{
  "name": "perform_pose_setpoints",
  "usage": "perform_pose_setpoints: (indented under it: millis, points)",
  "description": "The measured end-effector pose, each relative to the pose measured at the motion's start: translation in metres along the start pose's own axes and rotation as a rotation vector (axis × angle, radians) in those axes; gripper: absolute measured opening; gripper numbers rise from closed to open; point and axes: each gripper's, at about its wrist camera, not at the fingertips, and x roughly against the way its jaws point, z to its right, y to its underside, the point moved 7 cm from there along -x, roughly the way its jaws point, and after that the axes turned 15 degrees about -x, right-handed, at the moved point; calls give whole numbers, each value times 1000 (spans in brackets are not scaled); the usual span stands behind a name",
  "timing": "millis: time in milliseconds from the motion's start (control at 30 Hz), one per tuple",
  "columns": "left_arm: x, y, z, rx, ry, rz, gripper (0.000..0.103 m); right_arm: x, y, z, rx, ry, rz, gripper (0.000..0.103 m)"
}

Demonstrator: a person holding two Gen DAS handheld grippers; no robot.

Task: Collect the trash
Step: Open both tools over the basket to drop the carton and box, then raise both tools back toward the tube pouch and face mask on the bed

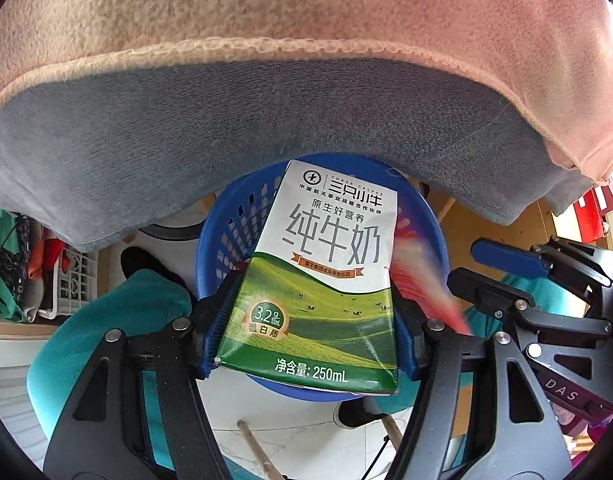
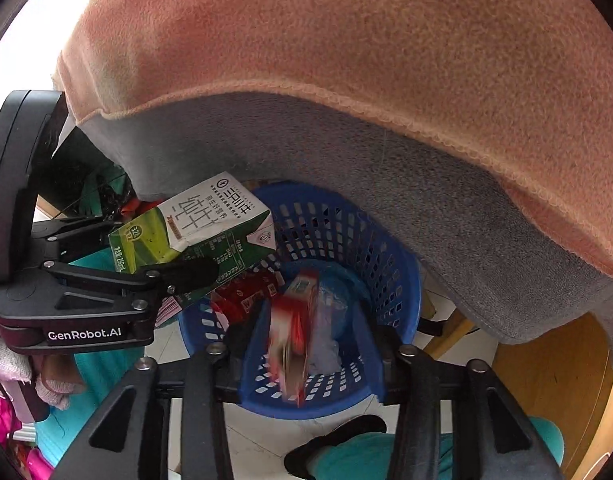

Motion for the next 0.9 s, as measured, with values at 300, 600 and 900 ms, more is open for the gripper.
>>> perform_pose_setpoints:
  millis: [300,600,900]
  points:
    - [13,-7,5,-17,-15,14,68,1,-4,14,-25,13,11,72]
    - [28,-14,16,-30,-15,35,75,24,-8,34,-60,-1,34,78]
    - [60,-19,18,-51,-6,115,75,42,-13,38,-88,-22,65,79]
